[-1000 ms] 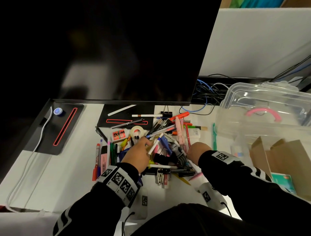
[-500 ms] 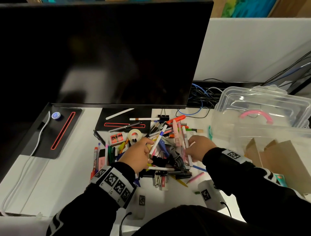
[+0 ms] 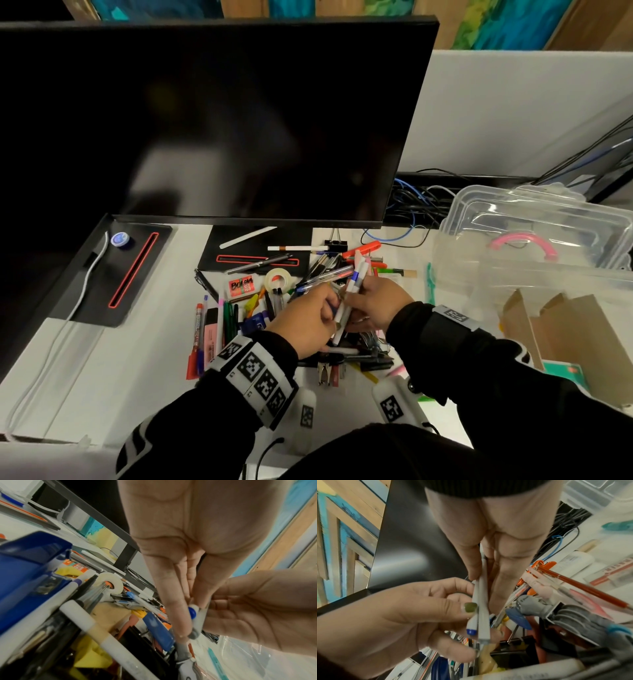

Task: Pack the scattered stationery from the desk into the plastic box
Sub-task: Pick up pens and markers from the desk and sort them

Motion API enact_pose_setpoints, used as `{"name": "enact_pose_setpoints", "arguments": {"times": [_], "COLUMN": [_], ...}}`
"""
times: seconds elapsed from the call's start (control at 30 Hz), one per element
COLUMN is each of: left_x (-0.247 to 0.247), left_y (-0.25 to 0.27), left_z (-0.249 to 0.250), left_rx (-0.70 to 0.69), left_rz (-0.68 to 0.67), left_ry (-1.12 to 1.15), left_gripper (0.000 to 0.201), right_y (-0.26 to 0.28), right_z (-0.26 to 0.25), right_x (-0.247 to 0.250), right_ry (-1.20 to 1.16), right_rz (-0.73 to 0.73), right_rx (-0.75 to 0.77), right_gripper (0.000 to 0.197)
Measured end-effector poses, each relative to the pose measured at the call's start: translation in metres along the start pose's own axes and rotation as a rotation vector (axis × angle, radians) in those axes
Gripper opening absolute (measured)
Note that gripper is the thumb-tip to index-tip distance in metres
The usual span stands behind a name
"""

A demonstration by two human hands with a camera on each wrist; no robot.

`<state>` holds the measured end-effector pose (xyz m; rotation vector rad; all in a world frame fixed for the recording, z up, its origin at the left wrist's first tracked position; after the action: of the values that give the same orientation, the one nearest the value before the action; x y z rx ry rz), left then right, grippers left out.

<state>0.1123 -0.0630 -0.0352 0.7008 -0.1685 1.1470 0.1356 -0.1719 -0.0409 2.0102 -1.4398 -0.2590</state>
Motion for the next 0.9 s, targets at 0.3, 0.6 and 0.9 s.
{"name": "enact_pose_setpoints", "arguments": {"times": [0.3,0.6,0.9], "left_x": [0.046,0.107,0.12], "left_y": [-0.008,-0.065,-0.112], "left_z": [0.007,-0.023,-0.054], "left_rx": [-0.029,0.133,0.271], "left_rz": [0.125,0.247,0.343], "left_ry": [-0.269,-0.481,-0.506], "left_gripper": [0.016,0.034,0.041], "right_y": [-0.004,-0.01,-0.016], "right_z": [0.002,-0.011,-0.011], "right_x": [0.004,0.01,0.019], "right_ry": [-0.068,0.324,0.532], "right_rz": [0.005,0.058,0.081], "right_rx": [-0.049,0.046,0.085], "right_gripper": [0.015,0.024,0.034]}}
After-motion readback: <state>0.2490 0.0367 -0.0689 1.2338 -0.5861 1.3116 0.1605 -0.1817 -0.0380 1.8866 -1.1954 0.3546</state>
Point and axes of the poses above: each hand's wrist, its own y-axis away from the middle knuckle, its own x-axis out of the back of the hand, z = x × y, the point moved 9 cm from there along -y, towards the middle knuckle, and after that the axes turned 2 degrees about y, right-handed, at the moved point
